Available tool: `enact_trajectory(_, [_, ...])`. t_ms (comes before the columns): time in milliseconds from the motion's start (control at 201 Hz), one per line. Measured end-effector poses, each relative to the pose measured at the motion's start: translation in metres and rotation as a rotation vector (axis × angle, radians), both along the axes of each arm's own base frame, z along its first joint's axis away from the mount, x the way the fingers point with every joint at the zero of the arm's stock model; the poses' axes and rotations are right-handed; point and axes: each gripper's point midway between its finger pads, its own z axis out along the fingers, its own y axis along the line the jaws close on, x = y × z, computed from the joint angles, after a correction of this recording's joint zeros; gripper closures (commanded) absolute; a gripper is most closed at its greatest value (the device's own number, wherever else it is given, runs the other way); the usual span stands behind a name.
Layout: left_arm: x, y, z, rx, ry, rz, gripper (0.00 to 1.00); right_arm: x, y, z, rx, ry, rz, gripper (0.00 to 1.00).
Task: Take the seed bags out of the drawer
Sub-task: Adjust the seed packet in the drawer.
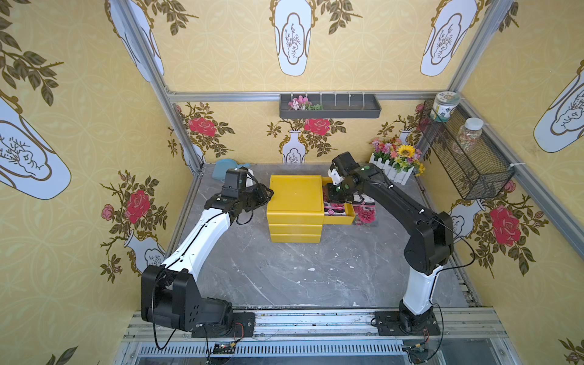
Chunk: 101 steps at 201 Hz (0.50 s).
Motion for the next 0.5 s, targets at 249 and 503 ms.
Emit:
enact_trajectory(249, [0.000, 0.000, 0.000, -0.001, -0.002, -0.004, 0.57, 0.004, -0.004, 0.018, 0.145, 0.020, -0.054, 0.84])
enact_trajectory(503, [0.000, -0.001, 0.000, -0.006, -0.008, -0.009, 0.57, 0.007, -0.001, 0.047, 0.100, -0.051, -0.031, 0.83])
